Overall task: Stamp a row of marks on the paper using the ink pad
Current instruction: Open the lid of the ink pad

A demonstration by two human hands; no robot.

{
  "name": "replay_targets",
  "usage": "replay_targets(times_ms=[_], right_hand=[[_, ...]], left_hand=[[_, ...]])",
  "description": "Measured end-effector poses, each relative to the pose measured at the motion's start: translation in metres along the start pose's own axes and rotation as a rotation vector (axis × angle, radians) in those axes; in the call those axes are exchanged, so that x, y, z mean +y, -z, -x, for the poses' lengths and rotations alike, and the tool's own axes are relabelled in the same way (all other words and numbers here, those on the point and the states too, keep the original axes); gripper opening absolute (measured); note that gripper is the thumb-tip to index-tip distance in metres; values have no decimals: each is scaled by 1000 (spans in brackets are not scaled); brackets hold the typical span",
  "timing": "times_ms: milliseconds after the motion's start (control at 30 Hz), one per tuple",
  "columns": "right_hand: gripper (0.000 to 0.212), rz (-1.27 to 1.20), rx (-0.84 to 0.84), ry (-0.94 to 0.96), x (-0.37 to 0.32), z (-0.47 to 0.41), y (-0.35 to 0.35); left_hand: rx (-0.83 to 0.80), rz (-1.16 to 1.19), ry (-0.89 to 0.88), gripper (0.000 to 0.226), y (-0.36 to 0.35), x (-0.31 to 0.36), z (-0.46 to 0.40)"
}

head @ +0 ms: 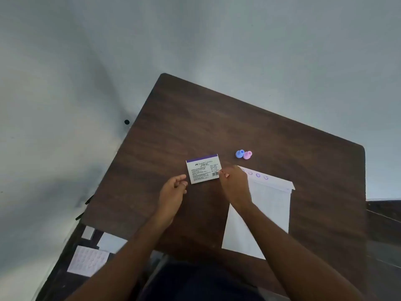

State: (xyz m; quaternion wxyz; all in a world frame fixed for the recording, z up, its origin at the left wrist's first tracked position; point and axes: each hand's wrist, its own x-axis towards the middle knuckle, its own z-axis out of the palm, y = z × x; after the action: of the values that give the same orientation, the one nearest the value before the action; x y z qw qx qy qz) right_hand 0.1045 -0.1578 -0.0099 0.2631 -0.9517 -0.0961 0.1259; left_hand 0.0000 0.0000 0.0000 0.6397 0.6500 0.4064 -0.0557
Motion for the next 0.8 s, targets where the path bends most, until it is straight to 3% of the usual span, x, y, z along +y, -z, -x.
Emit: replay_targets(times_ms=[200, 400, 533, 800], right_hand=[[22, -71, -31, -154, 6, -5, -6], [24, -132, -28, -262, 12, -12, -10], [32, -126, -66, -281, 14, -15, -13], [25, -109, -74, -306, 17, -17, -14]], left_hand=[[19, -59, 58, 34, -8, -9, -11], [12, -191, -2, 38, -12, -24, -17], [28, -262, -34, 38, -16, -29, -16], [-5, -348, -102, 40, -18, -25, -11]])
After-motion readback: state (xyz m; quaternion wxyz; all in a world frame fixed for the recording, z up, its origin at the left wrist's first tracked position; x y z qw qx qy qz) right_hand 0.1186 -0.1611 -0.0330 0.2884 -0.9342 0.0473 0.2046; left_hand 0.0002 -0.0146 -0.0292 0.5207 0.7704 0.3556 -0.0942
